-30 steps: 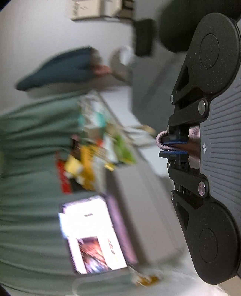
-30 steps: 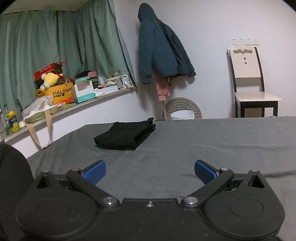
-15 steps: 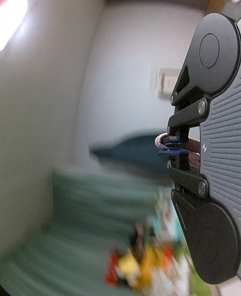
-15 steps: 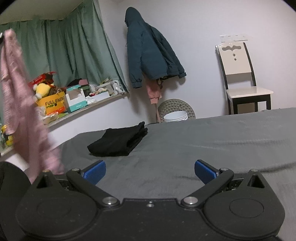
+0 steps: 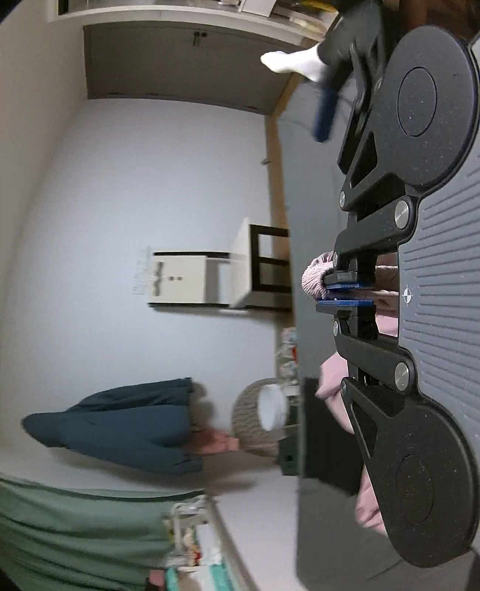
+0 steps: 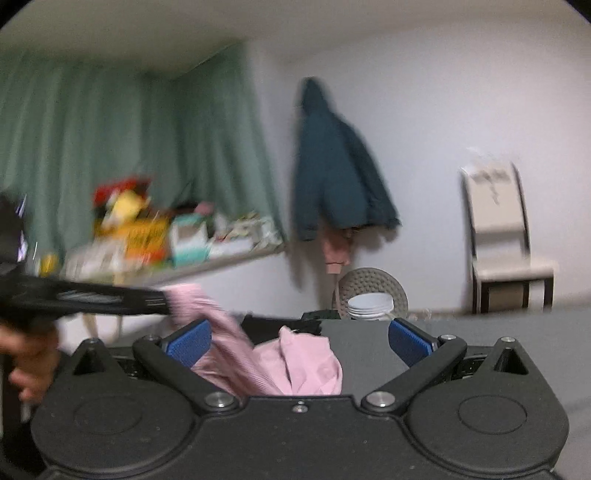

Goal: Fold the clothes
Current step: 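Lift the pink garment with the left gripper while the right gripper grasps its waistband, then raise the pink garment by its waistband with both grippers, stretching it open, then lay the pink garment flat on the bed with both grippers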

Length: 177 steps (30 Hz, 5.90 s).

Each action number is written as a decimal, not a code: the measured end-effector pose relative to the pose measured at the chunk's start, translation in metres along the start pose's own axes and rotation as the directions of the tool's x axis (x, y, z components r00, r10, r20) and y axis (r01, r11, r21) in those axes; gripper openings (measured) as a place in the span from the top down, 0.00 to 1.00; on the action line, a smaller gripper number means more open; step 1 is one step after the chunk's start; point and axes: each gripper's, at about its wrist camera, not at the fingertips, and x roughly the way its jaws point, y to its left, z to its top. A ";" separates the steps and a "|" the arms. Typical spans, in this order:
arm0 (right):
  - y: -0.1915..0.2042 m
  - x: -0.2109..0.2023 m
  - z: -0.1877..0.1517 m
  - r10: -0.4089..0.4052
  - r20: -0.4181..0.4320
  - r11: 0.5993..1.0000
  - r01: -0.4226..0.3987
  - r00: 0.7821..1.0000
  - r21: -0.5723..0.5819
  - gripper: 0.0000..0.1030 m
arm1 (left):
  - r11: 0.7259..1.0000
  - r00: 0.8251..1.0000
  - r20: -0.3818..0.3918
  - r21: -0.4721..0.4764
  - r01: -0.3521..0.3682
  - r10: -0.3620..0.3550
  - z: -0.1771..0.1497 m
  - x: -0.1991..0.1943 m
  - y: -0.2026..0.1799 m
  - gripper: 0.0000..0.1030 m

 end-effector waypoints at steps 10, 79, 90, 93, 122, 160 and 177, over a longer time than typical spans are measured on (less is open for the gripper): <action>0.075 -0.020 0.008 -0.074 0.031 0.853 0.079 0.997 -0.516 0.03 | 0.985 0.988 -0.064 0.095 0.145 -0.139 -0.029 0.008 -0.038 0.95; -0.022 -0.033 0.061 -0.241 0.182 0.955 0.267 0.953 -0.132 0.83 | 0.959 0.920 -0.279 0.018 -0.283 0.277 -0.042 0.060 0.007 0.84; -0.041 -0.041 0.056 -0.324 0.158 0.939 0.337 0.933 -0.064 0.75 | 0.953 0.956 0.005 0.077 -0.292 0.293 0.038 -0.010 0.029 0.84; -0.044 -0.045 0.074 -0.329 0.192 0.937 0.345 0.925 -0.056 0.72 | 0.953 0.960 0.085 0.127 -0.275 0.266 0.074 -0.030 0.028 0.84; -0.167 -0.048 0.212 -0.528 0.256 0.840 0.542 0.810 0.020 0.52 | 0.768 0.977 0.187 0.610 -0.194 0.099 0.274 0.101 -0.043 0.84; -0.138 0.039 -0.077 -0.498 -0.582 0.842 0.518 0.643 -0.148 0.33 | 0.715 0.927 -0.344 0.685 0.139 0.150 -0.101 0.207 -0.073 0.84; -0.116 0.053 -0.066 -0.515 -0.549 0.853 0.326 0.658 -0.408 0.89 | 0.668 0.881 -0.438 0.711 0.219 0.177 -0.101 0.193 -0.091 0.84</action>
